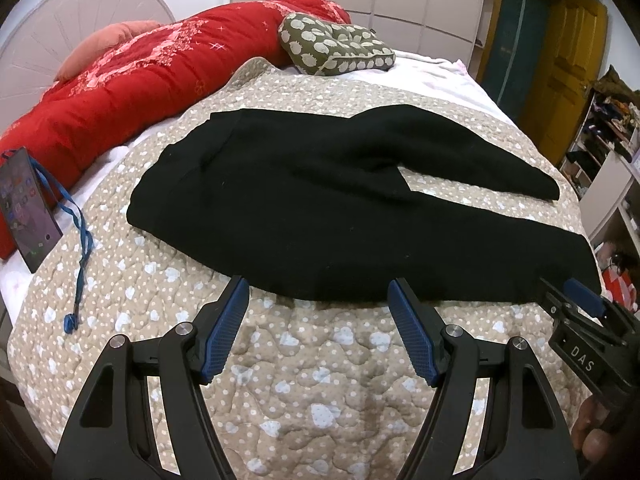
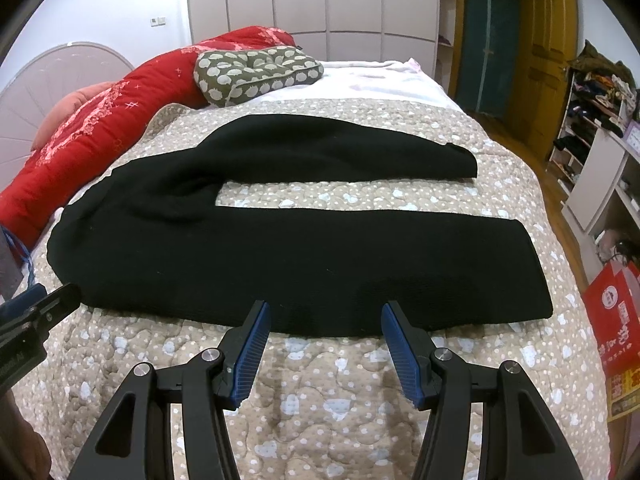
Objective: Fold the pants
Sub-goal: 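Move both grippers over the black pants lying flat on the quilt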
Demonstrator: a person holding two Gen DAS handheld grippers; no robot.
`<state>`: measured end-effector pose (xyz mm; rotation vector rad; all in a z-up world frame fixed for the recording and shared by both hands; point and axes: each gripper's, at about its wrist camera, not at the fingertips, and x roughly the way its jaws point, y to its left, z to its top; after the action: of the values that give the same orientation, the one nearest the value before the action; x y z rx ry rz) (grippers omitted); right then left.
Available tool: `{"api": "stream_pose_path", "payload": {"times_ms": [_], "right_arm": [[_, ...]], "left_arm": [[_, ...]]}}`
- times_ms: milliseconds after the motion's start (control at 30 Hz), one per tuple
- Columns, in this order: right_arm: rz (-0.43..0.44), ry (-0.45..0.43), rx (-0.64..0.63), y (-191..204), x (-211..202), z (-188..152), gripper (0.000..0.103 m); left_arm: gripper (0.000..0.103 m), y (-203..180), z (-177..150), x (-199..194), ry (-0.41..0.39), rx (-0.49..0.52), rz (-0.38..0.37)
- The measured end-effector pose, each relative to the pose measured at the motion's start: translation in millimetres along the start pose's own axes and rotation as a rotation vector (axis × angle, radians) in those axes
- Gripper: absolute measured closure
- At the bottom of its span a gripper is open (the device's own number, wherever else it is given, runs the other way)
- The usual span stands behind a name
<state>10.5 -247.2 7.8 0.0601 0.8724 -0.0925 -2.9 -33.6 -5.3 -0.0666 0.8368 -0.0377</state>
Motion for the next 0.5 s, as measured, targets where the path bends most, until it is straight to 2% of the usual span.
{"api": "stream_pose_path", "payload": {"times_ms": [500], "right_arm": [[-0.005,0.021,-0.006,1.3,5.8,-0.7,0.047]], "left_arm": [[0.03,3.7,0.0,2.5,0.009,-0.007,0.003]]}}
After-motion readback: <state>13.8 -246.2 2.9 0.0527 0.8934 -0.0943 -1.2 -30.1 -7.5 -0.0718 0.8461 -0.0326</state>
